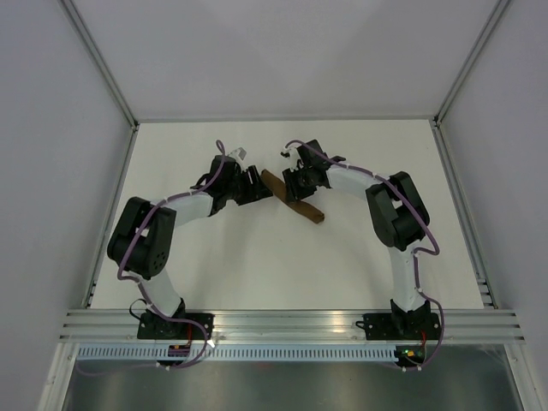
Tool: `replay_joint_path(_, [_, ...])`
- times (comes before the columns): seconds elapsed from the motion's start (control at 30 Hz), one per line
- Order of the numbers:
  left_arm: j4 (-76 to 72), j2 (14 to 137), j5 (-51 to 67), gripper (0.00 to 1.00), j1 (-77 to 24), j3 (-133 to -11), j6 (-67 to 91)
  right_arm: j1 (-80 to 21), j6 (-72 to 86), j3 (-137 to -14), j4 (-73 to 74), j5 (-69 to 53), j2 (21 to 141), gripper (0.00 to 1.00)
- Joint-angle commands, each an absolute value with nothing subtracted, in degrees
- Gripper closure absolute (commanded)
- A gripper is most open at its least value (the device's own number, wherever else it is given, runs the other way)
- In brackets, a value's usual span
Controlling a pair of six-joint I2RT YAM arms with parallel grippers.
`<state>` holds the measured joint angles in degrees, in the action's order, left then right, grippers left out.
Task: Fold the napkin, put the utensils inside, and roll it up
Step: Roll the napkin with the utensil
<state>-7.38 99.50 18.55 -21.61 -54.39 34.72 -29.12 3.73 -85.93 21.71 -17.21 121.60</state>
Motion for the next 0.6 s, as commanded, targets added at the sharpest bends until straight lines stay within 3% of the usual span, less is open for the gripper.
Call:
replay_joint_path(0.0, [-10.99, 104.04, 16.26, 0.38, -21.45, -58.35, 39.81, -29.44, 10.37, -86.39, 24.26, -15.64, 126.47, 0.62])
replay_joint_path(0.57, [-5.19, 116.18, 14.41, 0.39, -21.45, -72.5, 39.2, -29.44, 11.25, -90.44, 25.22, -25.48, 126.21, 0.43])
